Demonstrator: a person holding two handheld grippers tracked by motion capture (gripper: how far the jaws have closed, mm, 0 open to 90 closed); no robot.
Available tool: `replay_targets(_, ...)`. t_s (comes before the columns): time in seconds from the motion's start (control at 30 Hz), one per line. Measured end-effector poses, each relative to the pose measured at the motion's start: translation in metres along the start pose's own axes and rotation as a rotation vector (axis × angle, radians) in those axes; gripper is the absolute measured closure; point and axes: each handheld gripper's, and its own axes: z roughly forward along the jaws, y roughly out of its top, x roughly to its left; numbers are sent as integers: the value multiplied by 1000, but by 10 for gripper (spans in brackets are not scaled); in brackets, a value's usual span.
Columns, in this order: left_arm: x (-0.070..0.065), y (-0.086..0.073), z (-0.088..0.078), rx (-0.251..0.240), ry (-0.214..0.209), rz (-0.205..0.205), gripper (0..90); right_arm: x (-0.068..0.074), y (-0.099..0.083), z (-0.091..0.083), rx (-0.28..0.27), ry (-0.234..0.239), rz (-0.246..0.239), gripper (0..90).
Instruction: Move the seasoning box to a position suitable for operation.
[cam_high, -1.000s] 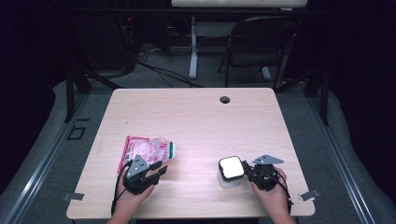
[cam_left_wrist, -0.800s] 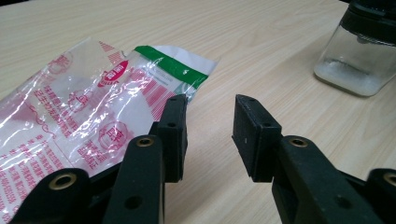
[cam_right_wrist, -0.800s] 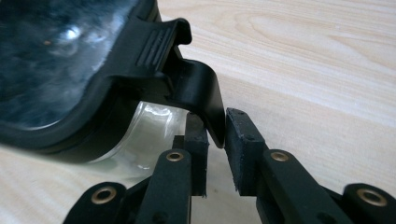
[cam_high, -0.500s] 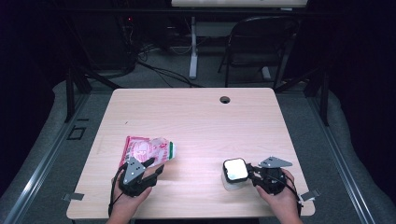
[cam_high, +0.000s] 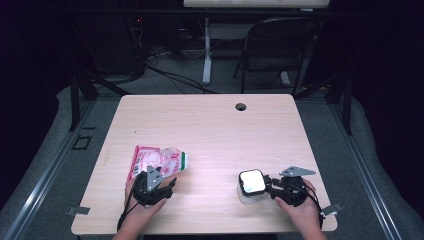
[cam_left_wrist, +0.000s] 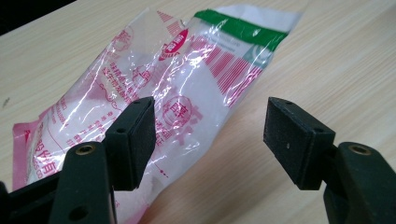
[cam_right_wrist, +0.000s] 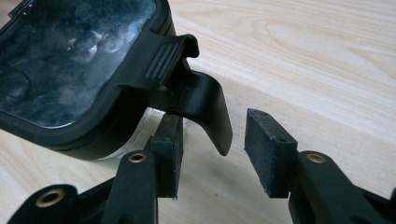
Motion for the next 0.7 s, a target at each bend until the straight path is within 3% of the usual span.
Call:
replay_targets(0.07,0,0,5,16,17,23,346,-1,-1,0,-2,5,6,569)
replay_targets(0.23,2,-4,14,45,35,27,357,-4,-4,-2,-8,-3,19,560)
replay_targets(0.43,12,-2,21,65,87,-25,356,-5,-4,-2,-18,-7,23,552)
replay_targets(0.5,11,0,22,69,98,-17,363,-6,-3,-3,-27,12,44,542)
replay_targets(0.6,8,0,27,78,122,30,372,-6,-3,-3,-45,20,63,538)
replay_targets(0.7,8,0,32,82,117,24,393,-10,-3,-4,-41,18,63,537)
